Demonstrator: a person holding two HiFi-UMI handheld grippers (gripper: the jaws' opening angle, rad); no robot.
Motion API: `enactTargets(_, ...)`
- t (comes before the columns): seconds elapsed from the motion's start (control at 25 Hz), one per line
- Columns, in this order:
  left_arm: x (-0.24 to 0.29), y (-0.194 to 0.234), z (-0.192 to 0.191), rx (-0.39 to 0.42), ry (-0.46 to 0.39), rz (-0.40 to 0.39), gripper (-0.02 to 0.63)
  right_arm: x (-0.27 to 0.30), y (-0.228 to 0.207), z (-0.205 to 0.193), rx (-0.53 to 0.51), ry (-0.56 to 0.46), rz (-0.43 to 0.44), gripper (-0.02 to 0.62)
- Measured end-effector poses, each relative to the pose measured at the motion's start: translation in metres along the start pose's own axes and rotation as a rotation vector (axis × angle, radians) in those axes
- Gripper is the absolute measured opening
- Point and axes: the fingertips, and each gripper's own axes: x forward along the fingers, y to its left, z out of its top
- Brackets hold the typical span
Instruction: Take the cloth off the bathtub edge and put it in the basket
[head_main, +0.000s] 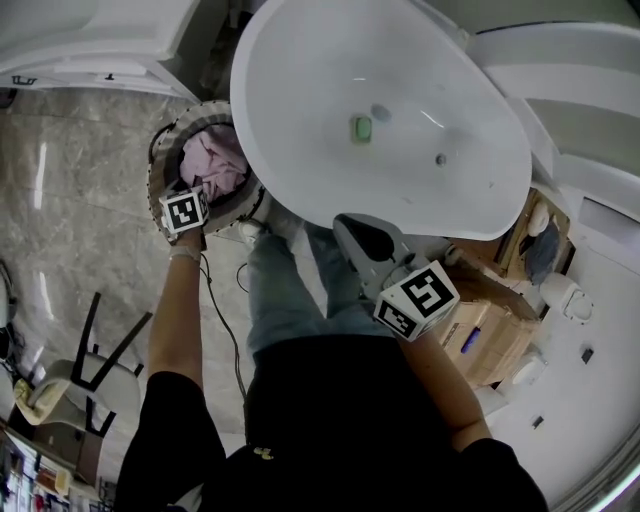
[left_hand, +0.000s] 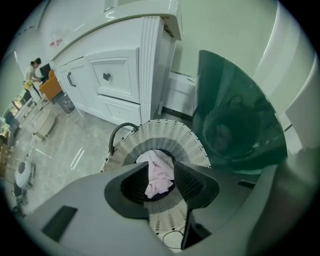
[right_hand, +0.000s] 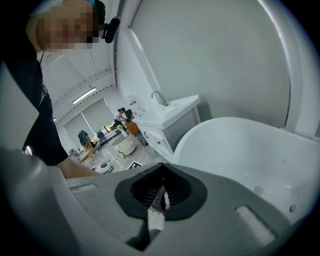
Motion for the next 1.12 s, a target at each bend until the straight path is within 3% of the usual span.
enactTargets(0.2, -0.050, -0.007, 0.013, 0.003, -0.051, 0.002, 0.060, -0.012, 0.016, 0.014, -0.009, -0.035, 0.024, -0.003)
enactTargets(0.32, -0.081, -0.013, 0.022, -0.020, -0.096, -0.028, 0.022, -0.014, 0.022, 0.026, -0.002, -0.061, 0.043, -0.003)
enactTargets(0.48, -0.120, -0.026, 0.027, -0.024, -0.145, -0.072, 0.014, -0.017, 0.037, 0.045, -0.039, -0.077, 0.078, -0.003)
enactTargets(1.12, -0.316, -0.065, 0.057, -0.073, -0.373, -0.094, 0.014, -0.032, 0.087, 0.094, -0.167, -0.101, 0.241, -0.003)
